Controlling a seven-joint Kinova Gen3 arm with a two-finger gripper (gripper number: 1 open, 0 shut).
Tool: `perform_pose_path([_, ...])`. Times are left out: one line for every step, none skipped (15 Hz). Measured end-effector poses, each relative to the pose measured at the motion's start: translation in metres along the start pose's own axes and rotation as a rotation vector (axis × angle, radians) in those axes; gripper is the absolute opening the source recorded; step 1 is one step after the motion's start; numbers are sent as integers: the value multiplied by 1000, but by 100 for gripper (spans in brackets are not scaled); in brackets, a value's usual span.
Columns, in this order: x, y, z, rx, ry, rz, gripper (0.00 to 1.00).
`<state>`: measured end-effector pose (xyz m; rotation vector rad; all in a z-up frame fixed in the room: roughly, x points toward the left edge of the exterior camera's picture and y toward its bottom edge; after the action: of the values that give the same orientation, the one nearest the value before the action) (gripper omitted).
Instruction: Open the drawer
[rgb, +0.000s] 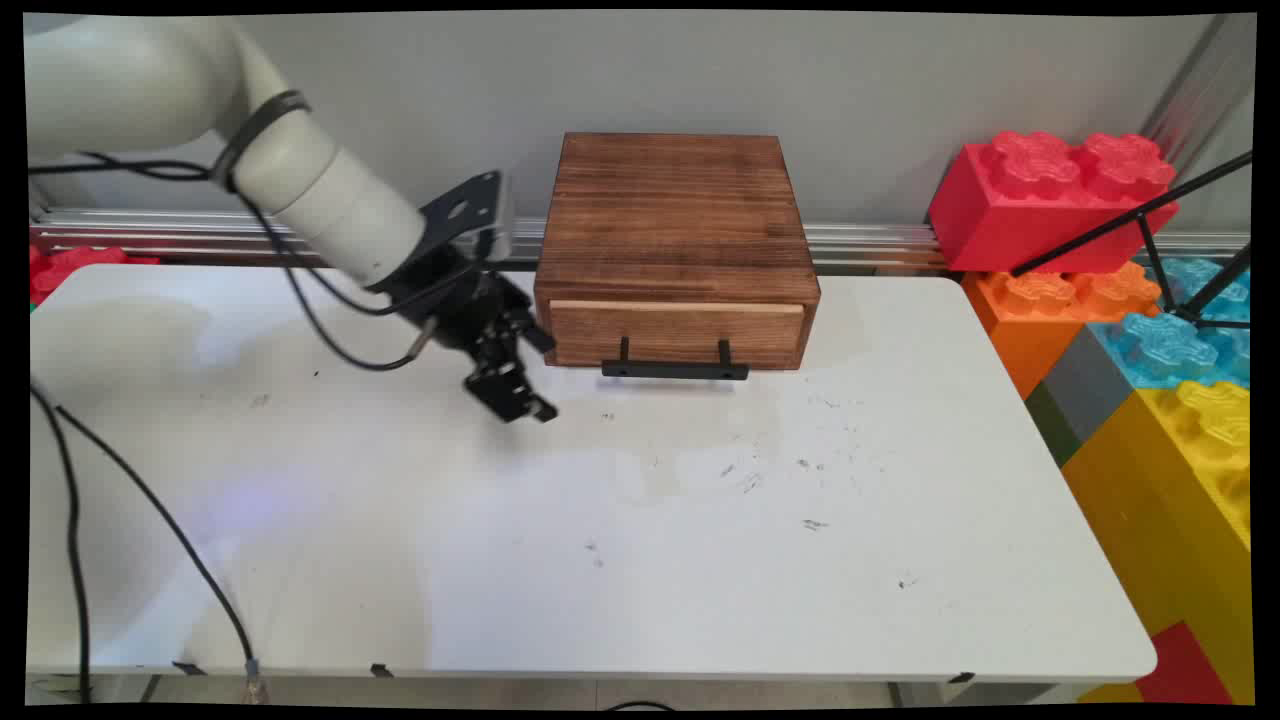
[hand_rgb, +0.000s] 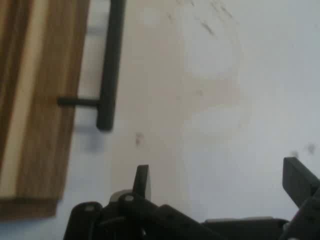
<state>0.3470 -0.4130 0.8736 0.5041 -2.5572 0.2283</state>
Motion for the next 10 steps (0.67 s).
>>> perform_pose_path([6, -1, 1, 4, 4, 1, 100])
perform_pose_path([15, -4, 4, 12, 10, 4, 100])
perform_pose_path([24, -5, 7, 20, 15, 8, 100])
perform_pose_path([33, -7, 11, 28, 18, 13, 100])
perform_pose_path([39, -8, 14, 34, 21, 18, 100])
perform_pose_path([45, -8, 19, 40, 23, 25, 100])
perform_pose_path([51, -8, 25, 49, 23, 32, 100])
perform_pose_path([56, -9, 30, 57, 24, 38, 100])
perform_pose_path([59, -9, 34, 62, 23, 43, 100])
perform_pose_path([63, -10, 39, 70, 22, 49, 100])
